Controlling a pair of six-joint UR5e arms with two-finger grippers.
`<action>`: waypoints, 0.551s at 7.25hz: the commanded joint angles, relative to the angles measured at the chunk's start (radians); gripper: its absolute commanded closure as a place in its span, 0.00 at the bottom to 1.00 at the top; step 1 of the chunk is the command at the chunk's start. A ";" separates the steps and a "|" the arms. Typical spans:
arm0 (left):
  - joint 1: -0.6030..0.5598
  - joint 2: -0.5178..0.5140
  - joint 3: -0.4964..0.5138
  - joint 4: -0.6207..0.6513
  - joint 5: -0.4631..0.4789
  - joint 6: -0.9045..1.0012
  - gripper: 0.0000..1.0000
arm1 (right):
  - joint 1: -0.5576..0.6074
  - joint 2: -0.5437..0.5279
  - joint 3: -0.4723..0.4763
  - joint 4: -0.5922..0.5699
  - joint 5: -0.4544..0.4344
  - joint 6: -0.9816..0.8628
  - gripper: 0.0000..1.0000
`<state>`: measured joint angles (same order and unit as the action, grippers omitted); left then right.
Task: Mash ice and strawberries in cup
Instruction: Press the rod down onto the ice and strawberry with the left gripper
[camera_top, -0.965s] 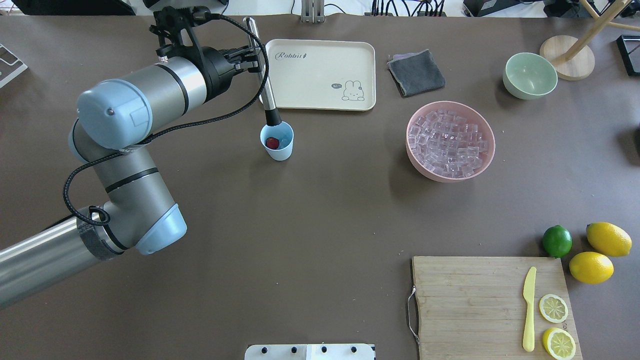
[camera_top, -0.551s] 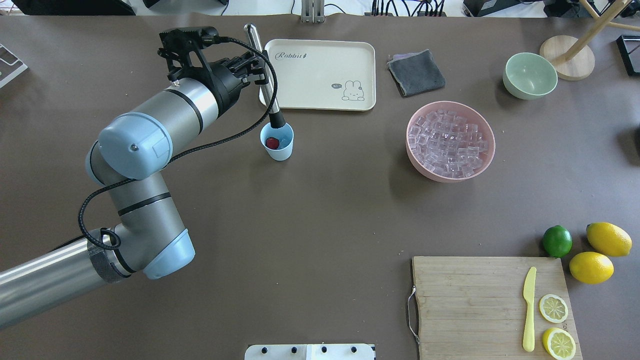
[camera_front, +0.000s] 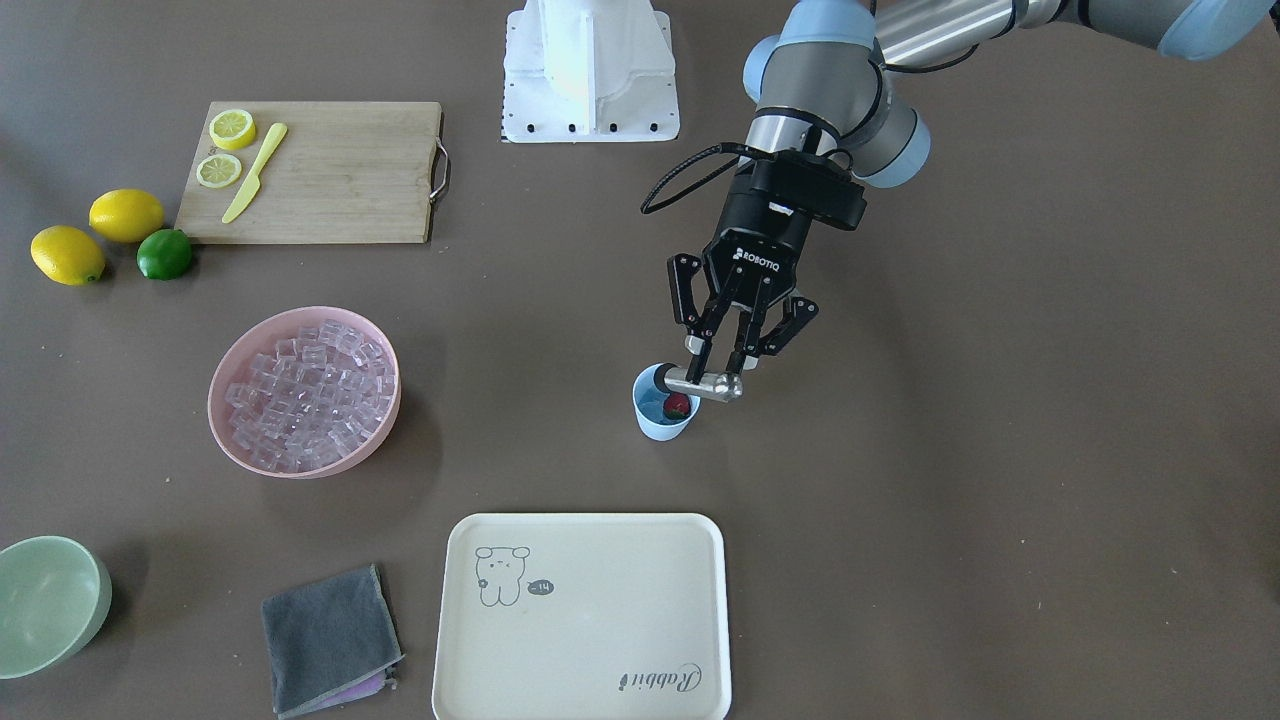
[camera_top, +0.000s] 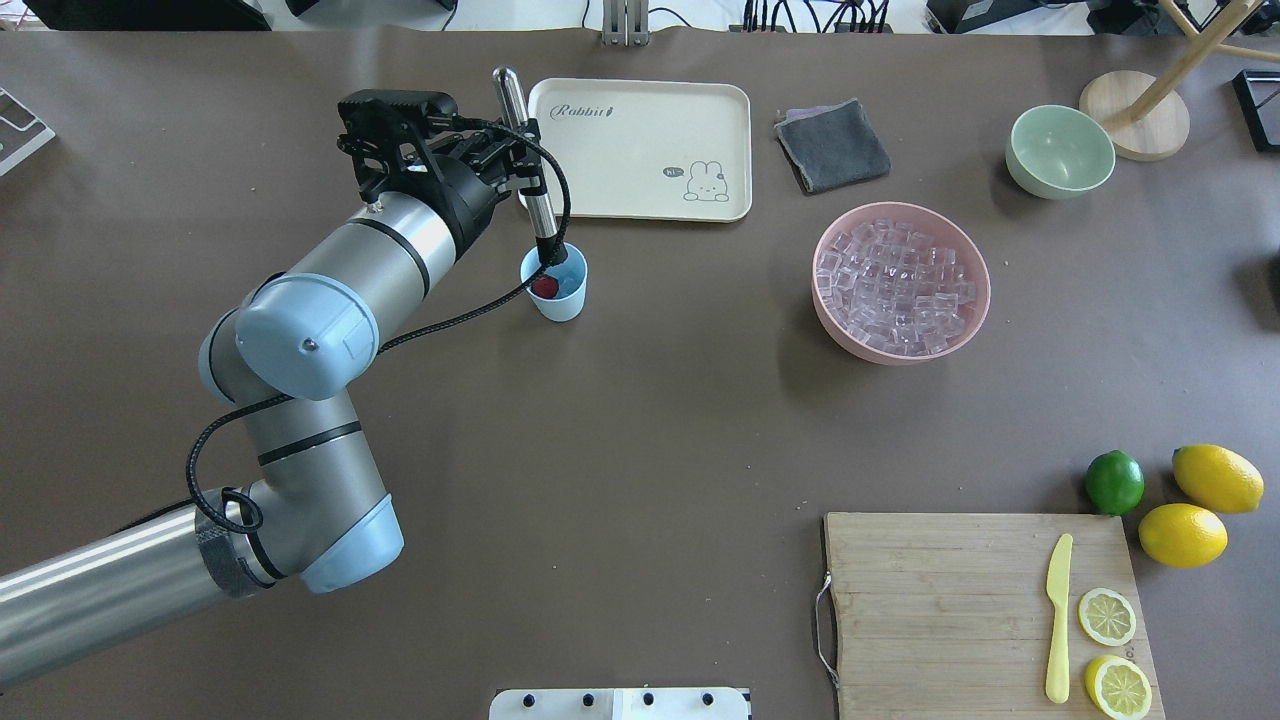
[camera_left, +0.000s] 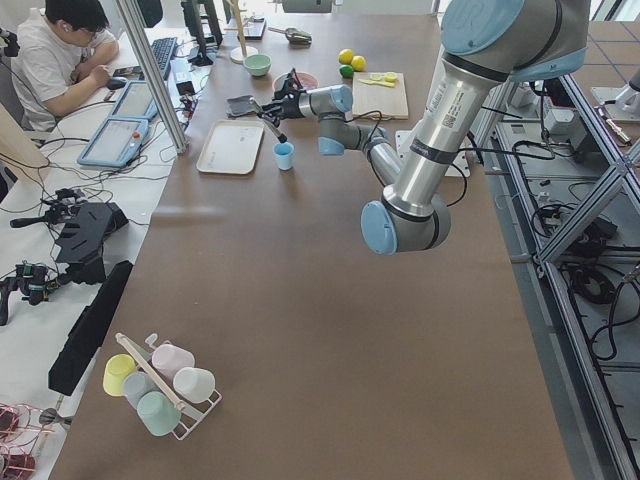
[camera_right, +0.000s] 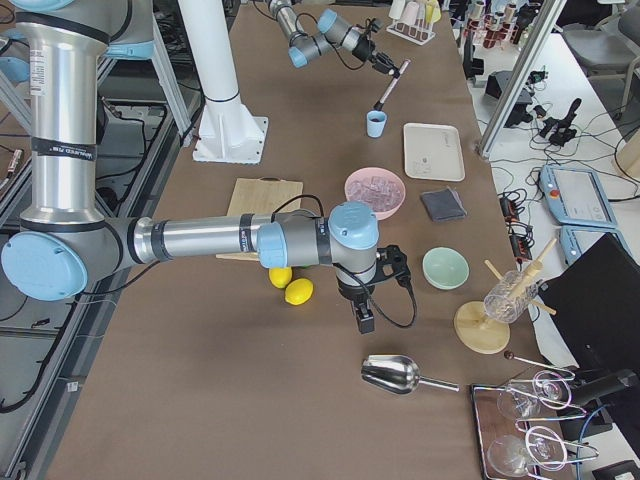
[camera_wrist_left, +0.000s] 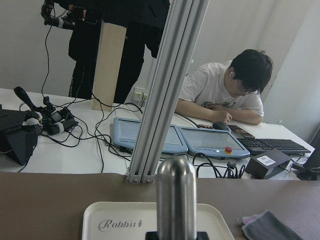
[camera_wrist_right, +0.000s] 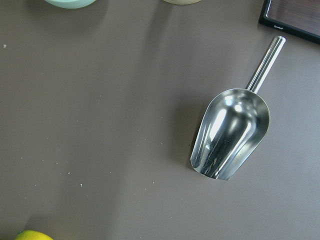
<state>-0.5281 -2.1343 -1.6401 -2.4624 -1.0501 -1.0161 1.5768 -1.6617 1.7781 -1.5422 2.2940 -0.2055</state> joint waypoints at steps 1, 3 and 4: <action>0.028 0.002 0.023 -0.004 0.033 -0.001 1.00 | 0.000 -0.003 -0.002 0.001 -0.002 0.000 0.01; 0.054 0.002 0.031 -0.004 0.059 0.001 1.00 | 0.000 -0.016 0.004 0.002 0.001 0.000 0.01; 0.056 0.008 0.033 -0.004 0.061 0.001 1.00 | 0.000 -0.021 0.004 0.002 0.001 0.000 0.01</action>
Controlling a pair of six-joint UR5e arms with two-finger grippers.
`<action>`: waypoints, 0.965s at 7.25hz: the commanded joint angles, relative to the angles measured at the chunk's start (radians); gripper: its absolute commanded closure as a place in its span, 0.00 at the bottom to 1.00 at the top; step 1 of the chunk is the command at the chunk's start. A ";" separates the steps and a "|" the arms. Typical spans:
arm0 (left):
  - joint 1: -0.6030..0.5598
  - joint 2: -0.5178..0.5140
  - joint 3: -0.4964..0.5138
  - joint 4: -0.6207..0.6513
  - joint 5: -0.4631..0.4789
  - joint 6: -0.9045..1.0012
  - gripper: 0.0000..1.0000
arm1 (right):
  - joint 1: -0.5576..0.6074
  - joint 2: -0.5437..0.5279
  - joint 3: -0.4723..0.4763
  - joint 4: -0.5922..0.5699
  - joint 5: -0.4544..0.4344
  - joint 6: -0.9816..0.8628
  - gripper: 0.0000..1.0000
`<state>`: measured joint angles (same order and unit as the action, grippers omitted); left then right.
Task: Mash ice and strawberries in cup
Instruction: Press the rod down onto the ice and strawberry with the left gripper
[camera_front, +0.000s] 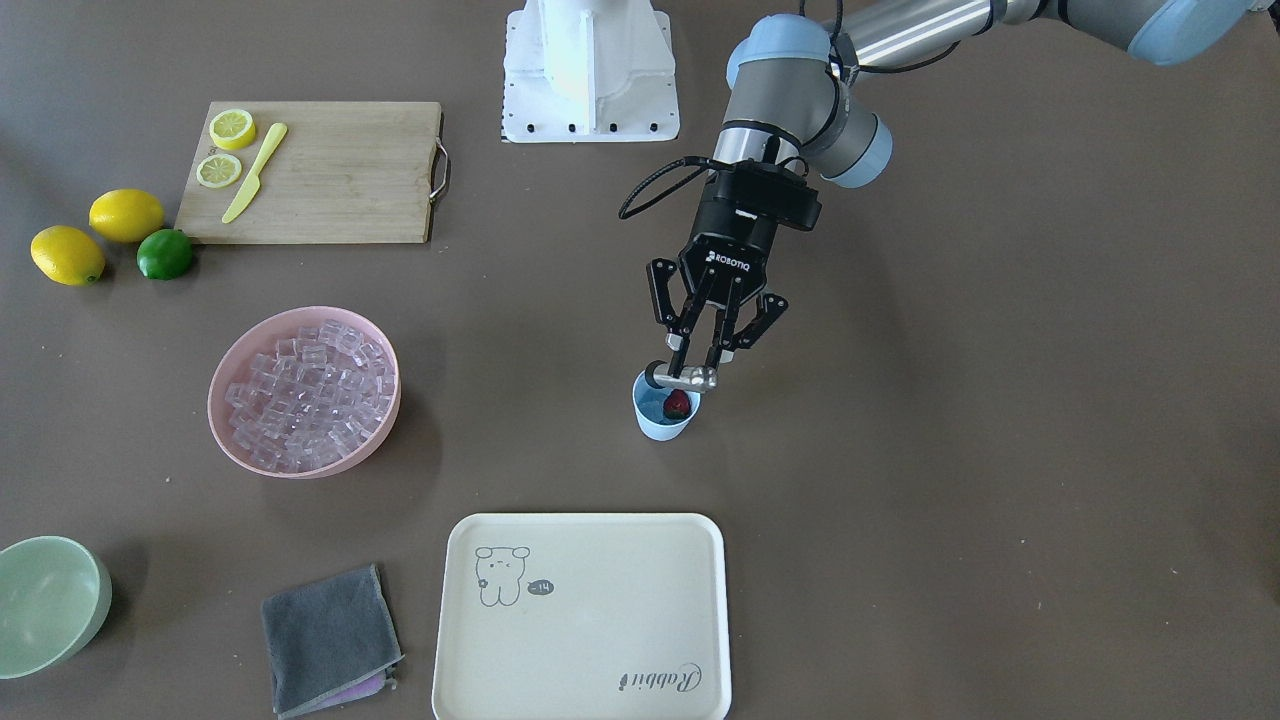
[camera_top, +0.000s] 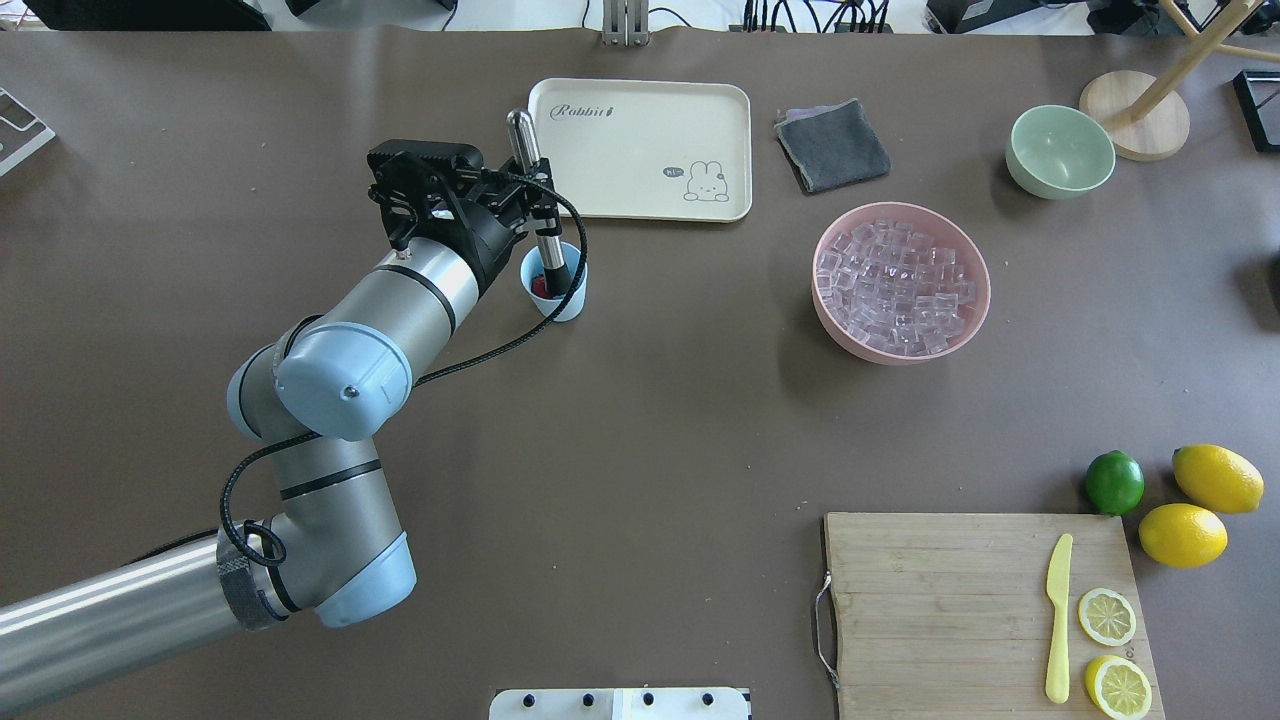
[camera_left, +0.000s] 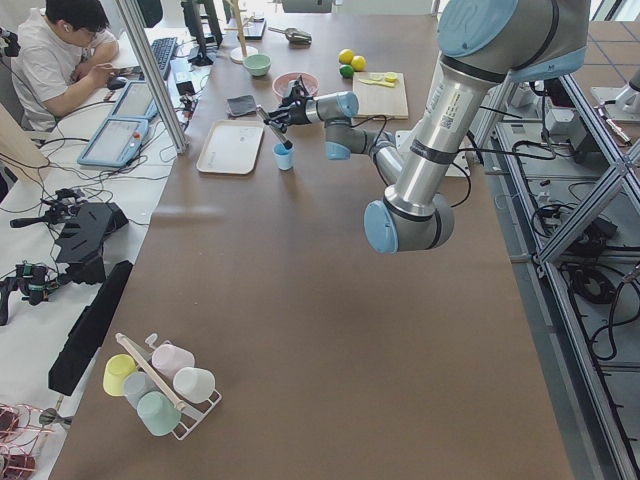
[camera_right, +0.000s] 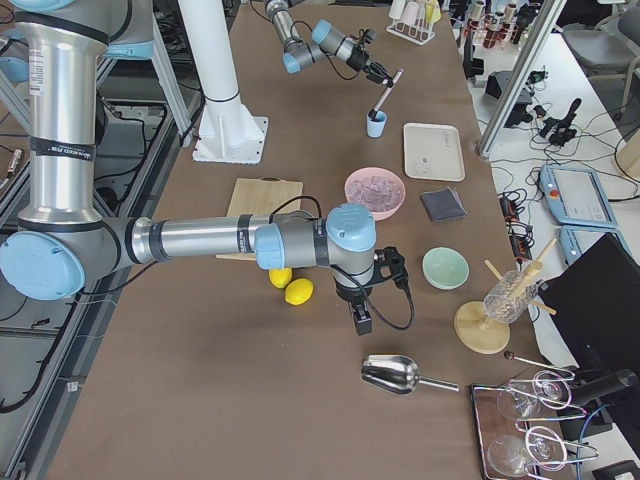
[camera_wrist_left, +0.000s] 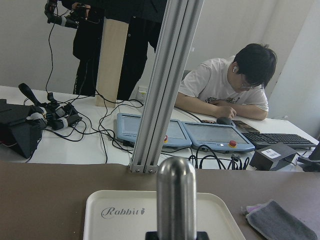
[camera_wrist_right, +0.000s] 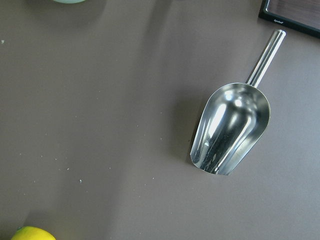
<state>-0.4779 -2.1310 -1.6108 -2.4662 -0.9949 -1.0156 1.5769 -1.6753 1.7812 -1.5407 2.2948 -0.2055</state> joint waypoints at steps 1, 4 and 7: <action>0.005 0.008 0.005 0.001 0.006 0.000 1.00 | 0.000 -0.014 0.003 0.002 0.000 -0.002 0.01; 0.013 0.000 0.045 -0.036 0.004 0.002 1.00 | 0.000 -0.041 0.020 0.010 0.000 -0.002 0.01; -0.007 -0.024 -0.027 -0.024 -0.001 0.064 1.00 | 0.000 -0.050 0.023 0.010 0.002 0.000 0.01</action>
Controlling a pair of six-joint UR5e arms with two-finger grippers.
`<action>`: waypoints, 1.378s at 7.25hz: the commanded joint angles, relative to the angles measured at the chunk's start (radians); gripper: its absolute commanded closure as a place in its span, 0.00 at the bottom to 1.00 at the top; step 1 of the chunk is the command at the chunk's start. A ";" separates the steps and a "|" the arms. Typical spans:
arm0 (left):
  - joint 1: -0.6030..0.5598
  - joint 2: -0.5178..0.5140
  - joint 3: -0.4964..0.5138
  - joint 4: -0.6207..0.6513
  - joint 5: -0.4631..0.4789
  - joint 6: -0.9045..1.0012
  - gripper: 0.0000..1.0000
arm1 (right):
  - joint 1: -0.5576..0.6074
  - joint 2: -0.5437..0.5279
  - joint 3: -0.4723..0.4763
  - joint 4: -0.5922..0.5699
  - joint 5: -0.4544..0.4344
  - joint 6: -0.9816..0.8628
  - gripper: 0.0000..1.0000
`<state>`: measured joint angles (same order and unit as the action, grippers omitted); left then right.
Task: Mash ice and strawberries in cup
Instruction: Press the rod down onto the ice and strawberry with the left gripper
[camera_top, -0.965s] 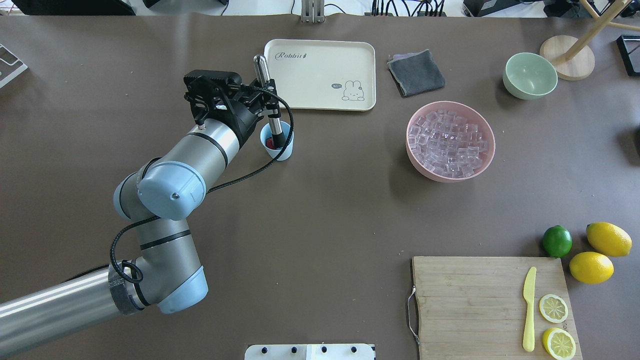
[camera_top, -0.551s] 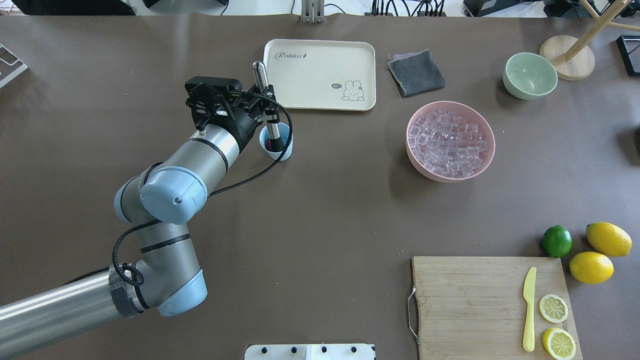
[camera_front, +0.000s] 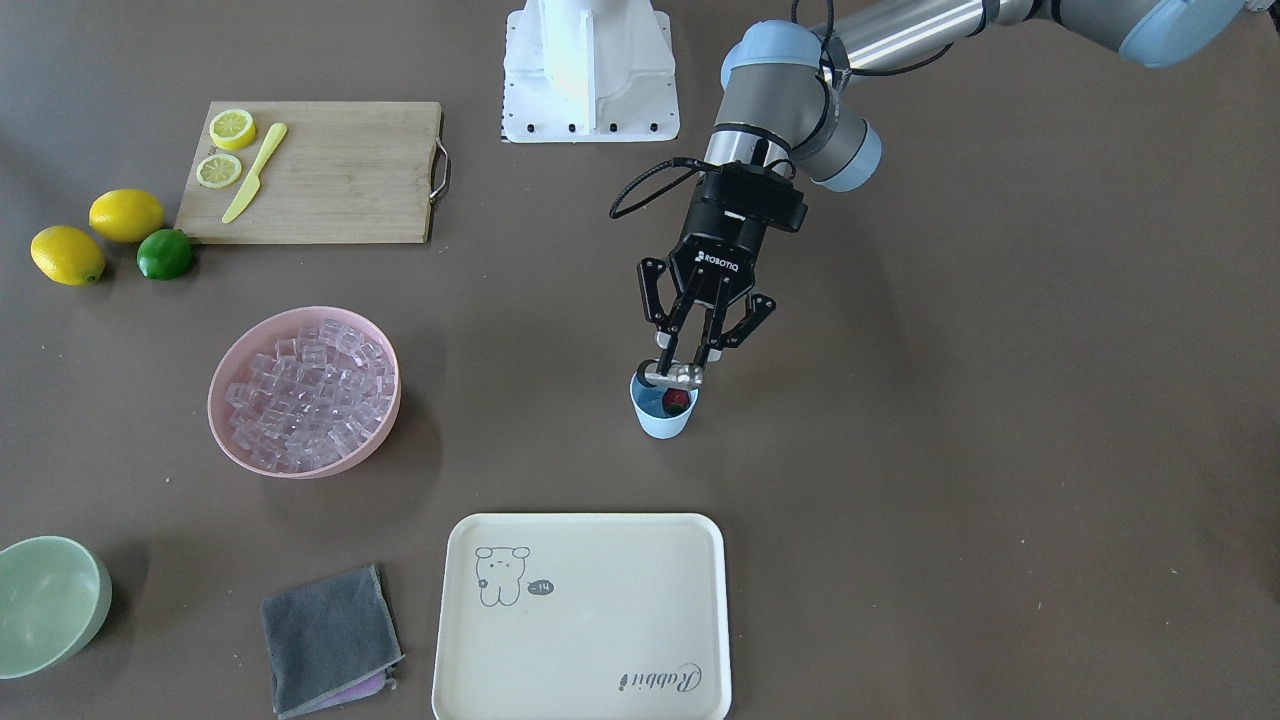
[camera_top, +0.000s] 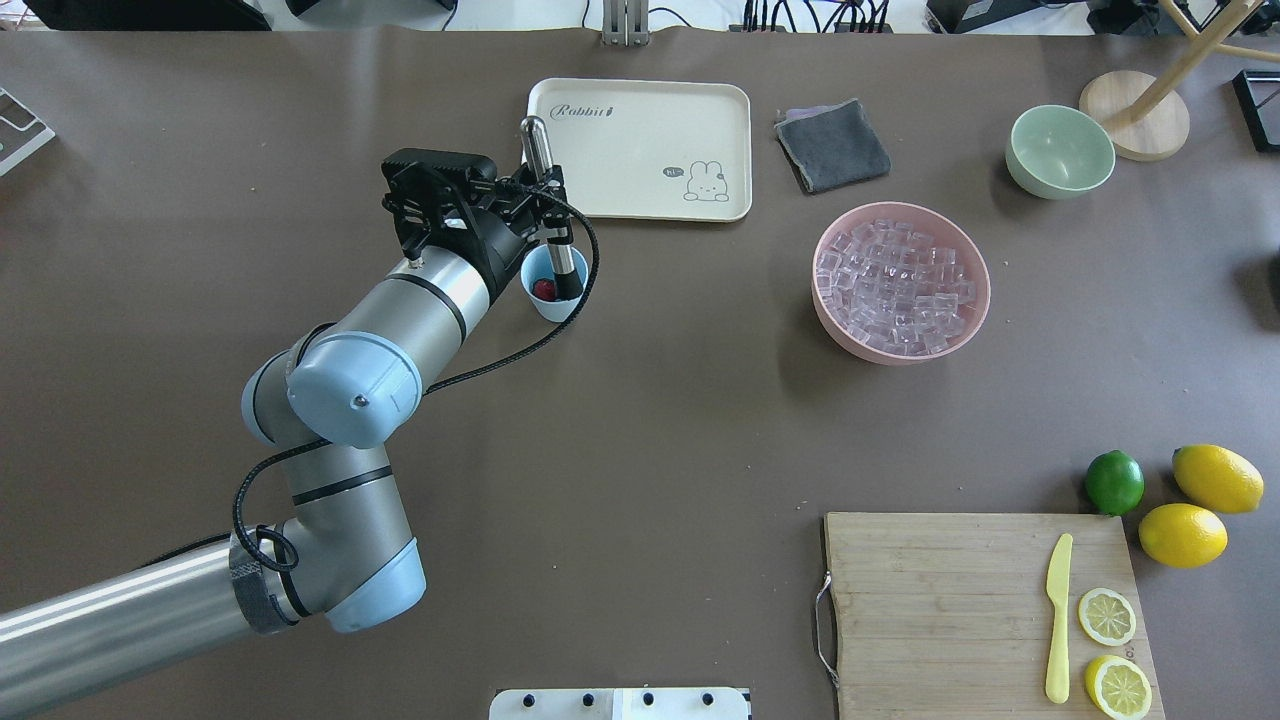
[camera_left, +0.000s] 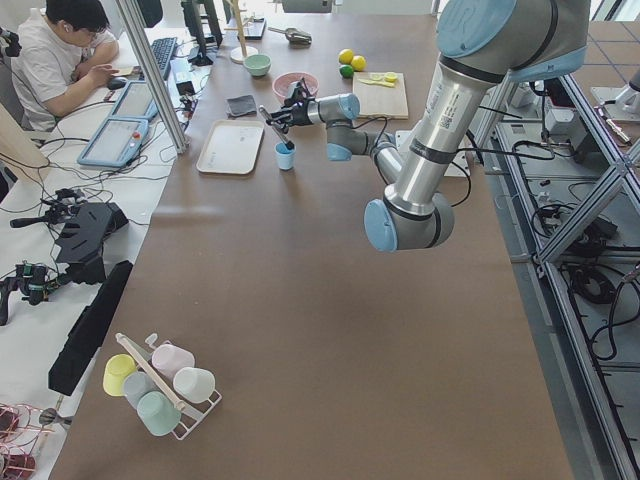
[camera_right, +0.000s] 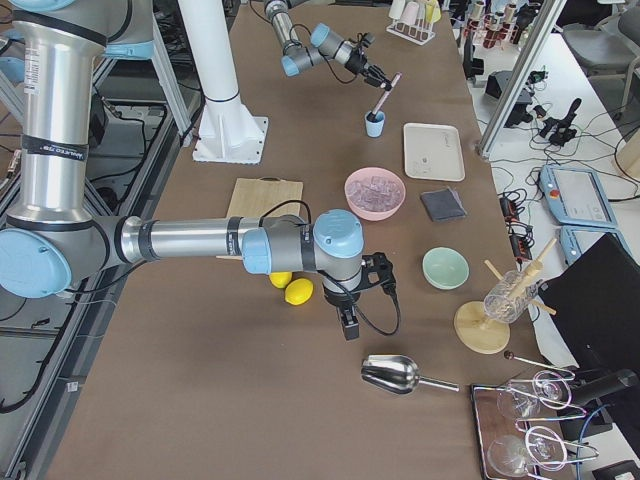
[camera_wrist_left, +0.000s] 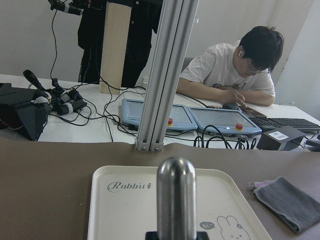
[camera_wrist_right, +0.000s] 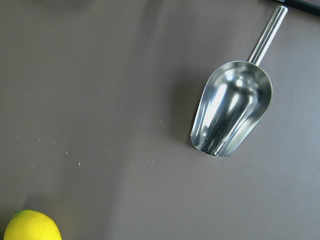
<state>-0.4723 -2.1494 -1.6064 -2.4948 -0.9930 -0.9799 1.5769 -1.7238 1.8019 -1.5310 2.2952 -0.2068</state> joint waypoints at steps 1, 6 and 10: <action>-0.031 -0.004 -0.032 0.007 -0.004 0.029 1.00 | 0.000 -0.002 0.002 0.000 0.001 0.001 0.01; -0.038 -0.012 0.049 -0.004 -0.009 0.018 1.00 | 0.000 0.000 0.002 0.002 0.003 0.001 0.01; -0.020 -0.009 0.066 -0.012 -0.009 0.010 1.00 | 0.000 -0.002 0.004 0.002 0.003 0.001 0.01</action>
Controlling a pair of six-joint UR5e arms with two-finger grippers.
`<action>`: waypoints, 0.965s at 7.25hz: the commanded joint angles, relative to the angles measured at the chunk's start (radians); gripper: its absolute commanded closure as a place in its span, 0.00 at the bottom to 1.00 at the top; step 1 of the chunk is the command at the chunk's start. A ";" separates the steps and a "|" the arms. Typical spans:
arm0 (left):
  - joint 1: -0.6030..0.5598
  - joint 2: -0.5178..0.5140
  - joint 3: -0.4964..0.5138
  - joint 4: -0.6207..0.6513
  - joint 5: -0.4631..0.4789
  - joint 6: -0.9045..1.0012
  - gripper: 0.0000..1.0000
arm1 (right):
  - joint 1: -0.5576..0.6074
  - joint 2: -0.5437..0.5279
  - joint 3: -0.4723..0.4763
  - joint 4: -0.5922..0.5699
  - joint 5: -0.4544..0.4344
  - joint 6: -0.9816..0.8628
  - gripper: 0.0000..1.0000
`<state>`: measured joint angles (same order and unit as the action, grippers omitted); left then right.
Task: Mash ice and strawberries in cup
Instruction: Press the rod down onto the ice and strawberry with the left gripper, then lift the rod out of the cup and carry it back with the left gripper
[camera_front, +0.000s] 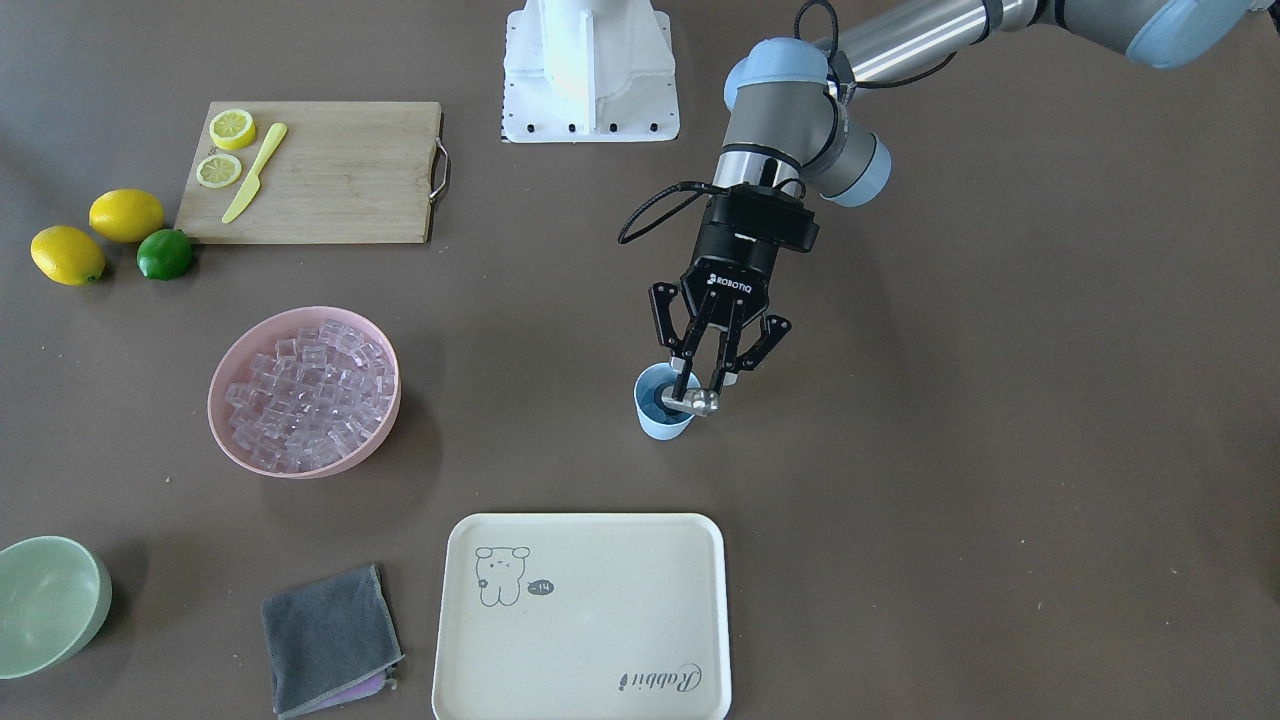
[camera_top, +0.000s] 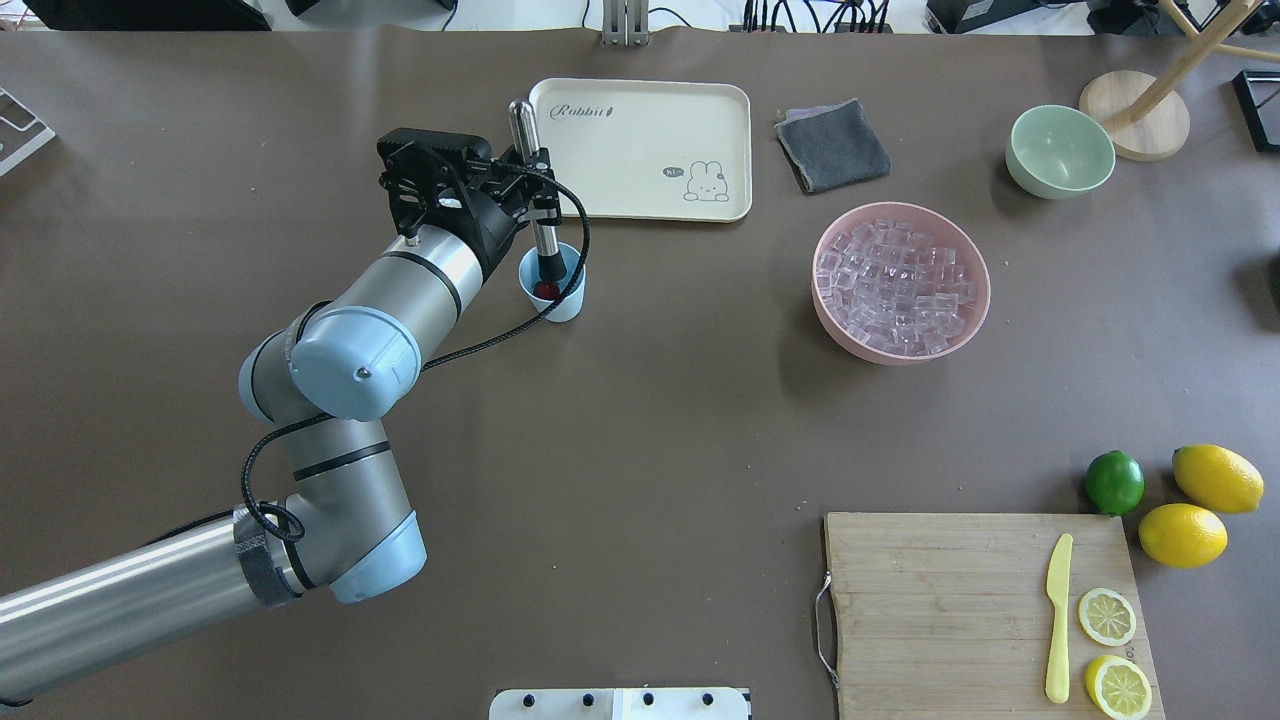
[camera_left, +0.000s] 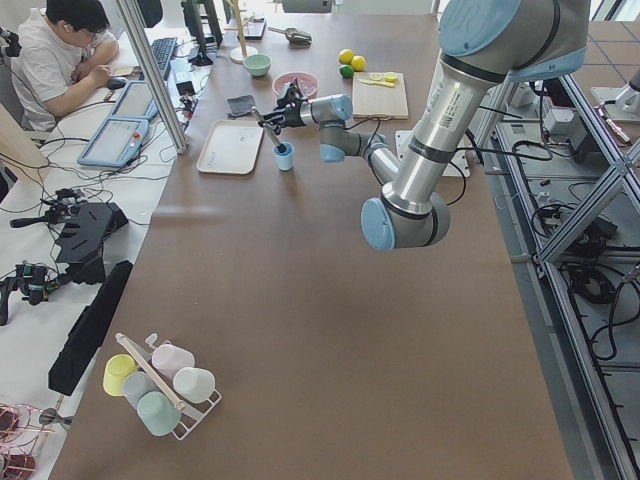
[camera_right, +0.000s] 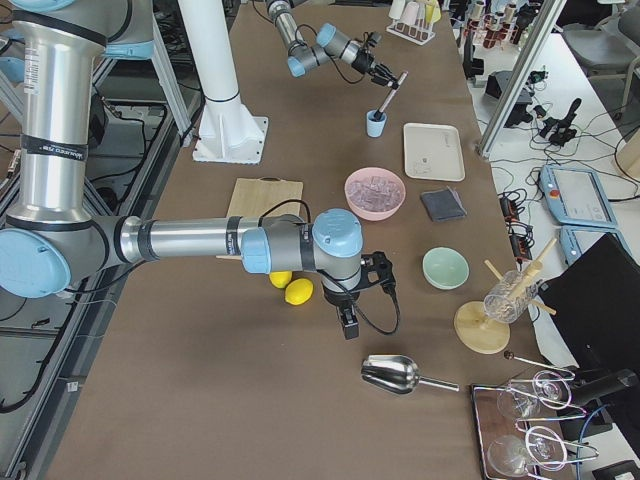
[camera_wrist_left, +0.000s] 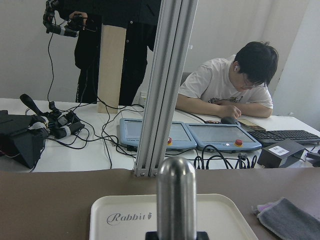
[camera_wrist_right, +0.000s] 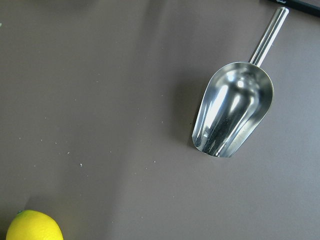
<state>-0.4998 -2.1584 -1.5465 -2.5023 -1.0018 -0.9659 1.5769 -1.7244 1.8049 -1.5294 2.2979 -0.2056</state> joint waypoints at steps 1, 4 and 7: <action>0.010 0.000 0.028 -0.027 0.000 -0.005 1.00 | 0.000 -0.001 0.001 0.000 0.000 0.000 0.01; -0.046 -0.038 0.011 -0.014 -0.076 0.009 1.00 | 0.000 0.002 0.001 0.000 0.000 0.000 0.01; -0.240 0.008 -0.032 -0.013 -0.365 -0.072 1.00 | 0.000 -0.007 0.024 -0.002 0.000 0.000 0.01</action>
<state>-0.6476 -2.1703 -1.5710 -2.5161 -1.2402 -1.0073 1.5769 -1.7262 1.8155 -1.5297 2.2979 -0.2055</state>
